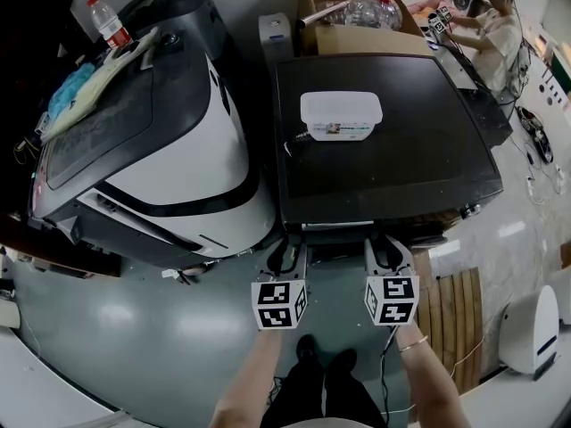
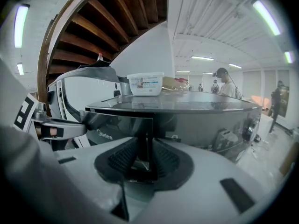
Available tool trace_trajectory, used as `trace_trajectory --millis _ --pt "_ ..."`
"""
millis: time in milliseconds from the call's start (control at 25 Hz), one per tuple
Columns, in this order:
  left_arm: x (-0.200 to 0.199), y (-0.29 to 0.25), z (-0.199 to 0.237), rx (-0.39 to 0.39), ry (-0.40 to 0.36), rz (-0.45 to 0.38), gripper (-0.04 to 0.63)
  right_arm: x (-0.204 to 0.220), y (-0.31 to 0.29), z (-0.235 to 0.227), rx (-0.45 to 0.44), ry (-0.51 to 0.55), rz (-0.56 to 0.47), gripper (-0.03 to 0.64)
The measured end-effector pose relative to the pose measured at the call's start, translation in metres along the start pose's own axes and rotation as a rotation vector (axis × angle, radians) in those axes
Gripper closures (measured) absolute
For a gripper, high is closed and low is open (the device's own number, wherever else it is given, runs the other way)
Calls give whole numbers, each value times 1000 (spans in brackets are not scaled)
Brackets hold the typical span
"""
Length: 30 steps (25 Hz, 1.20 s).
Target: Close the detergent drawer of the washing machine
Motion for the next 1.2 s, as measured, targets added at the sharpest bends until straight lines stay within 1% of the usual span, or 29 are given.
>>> trace_trajectory --millis 160,320,640,960,1200 --pt "4 -7 -1 1 -18 38 460 -1 -2 0 3 -15 -3 508" --pt "2 -6 -1 -26 3 26 460 -3 -4 0 -2 -33 9 509" --pt "0 -12 3 -16 11 39 460 -5 -11 -1 9 -43 6 509" --pt "-1 -14 3 -11 7 34 460 -7 -12 -1 13 -49 -2 508" --pt "-3 -6 7 -24 22 28 465 -8 -6 -1 -1 -62 0 508"
Point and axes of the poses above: the fingertips, and each gripper's own axes: y backward along the fingers, z to its left, x out of its underside, the point moved 6 cm from there along y, backward along the fingers, and after that the axes turned 13 degrees about -y, right-handed, at the moved point
